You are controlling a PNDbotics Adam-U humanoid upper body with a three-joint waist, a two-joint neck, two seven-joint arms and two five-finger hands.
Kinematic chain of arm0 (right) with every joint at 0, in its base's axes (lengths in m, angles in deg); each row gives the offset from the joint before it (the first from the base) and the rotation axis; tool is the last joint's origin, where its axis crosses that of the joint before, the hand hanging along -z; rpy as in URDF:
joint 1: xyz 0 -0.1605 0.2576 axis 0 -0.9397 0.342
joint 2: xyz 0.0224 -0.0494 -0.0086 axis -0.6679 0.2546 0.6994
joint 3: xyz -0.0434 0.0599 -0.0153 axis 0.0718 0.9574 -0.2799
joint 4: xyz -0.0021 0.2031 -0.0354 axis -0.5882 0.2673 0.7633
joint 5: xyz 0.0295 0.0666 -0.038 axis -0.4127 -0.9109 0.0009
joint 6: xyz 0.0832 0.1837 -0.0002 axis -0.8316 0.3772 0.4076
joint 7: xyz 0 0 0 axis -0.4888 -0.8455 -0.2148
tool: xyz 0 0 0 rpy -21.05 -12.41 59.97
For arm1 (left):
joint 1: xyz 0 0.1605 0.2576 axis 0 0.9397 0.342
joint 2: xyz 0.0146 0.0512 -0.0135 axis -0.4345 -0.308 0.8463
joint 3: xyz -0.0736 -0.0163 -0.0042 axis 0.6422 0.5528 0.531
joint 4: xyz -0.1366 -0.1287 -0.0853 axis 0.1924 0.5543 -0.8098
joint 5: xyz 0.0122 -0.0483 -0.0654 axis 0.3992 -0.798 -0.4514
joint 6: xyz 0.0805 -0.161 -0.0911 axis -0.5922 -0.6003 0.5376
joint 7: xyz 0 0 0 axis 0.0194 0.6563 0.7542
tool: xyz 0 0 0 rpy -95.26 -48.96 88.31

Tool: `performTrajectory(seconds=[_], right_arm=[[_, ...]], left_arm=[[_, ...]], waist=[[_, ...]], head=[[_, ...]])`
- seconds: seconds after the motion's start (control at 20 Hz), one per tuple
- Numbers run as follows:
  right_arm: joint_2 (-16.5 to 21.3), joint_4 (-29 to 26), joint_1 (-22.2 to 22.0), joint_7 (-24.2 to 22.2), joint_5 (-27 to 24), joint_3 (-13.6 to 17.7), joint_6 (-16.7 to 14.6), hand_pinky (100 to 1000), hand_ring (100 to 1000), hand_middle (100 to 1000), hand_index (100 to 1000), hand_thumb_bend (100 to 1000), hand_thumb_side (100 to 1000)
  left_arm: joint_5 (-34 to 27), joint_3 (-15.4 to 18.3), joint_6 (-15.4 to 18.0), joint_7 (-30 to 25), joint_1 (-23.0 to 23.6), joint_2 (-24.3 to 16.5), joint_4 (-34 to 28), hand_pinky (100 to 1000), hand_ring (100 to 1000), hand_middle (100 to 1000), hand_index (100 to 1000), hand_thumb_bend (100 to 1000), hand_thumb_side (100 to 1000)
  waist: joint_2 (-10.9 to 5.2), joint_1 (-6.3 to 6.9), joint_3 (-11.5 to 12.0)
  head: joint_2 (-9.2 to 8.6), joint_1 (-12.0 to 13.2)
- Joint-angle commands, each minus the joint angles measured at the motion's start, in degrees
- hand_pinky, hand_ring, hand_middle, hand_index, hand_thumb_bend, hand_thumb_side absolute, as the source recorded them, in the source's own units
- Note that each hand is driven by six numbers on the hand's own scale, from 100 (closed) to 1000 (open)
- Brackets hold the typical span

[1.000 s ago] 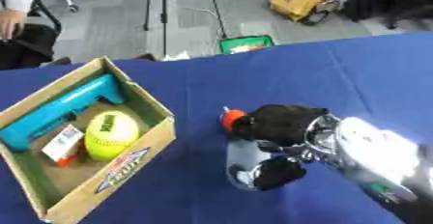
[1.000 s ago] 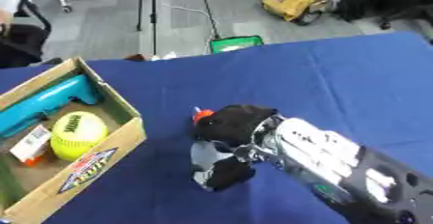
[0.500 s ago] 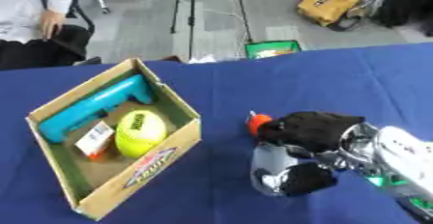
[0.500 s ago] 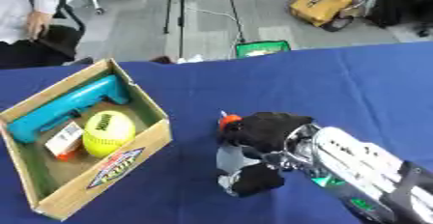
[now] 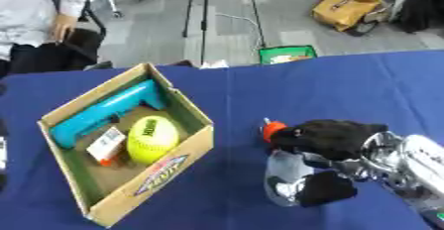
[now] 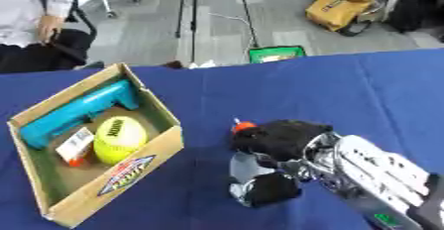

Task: Pick up objects on the table and place them in the box.

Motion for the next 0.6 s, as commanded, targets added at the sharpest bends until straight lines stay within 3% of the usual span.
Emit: performTrajectory(seconds=[0.05, 0.3, 0.6], right_arm=[[1.5, -0.4, 0.7, -0.3, 0.2, 0.8, 0.5, 975, 969, 996, 1000, 254, 1000], [1.3, -0.1, 0.7, -0.3, 0.3, 0.8, 0.3, 973, 968, 996, 1000, 251, 1000], [1.2, 0.5, 0.6, -0.3, 0.8, 0.7, 0.0, 977, 960, 940, 1000, 244, 1000]], left_arm=[[-0.1, 0.3, 0.1, 0.2, -0.5, -0.9, -0.8, 1000, 916, 982, 856, 100, 886], [-0.1, 0.3, 0.1, 0.2, -0.5, -1.0, -0.8, 1000, 917, 982, 858, 100, 886], [-0.1, 0.3, 0.1, 0.2, -0.6, -0.9, -0.8, 1000, 916, 982, 858, 100, 885]], waist=[[-1.1, -0.01, 0.0], [-1.24, 0.02, 0.0], [-1.17, 0.16, 0.1]], head=[[0.04, -1.6], [0.42, -4.2], [0.25, -5.3]])
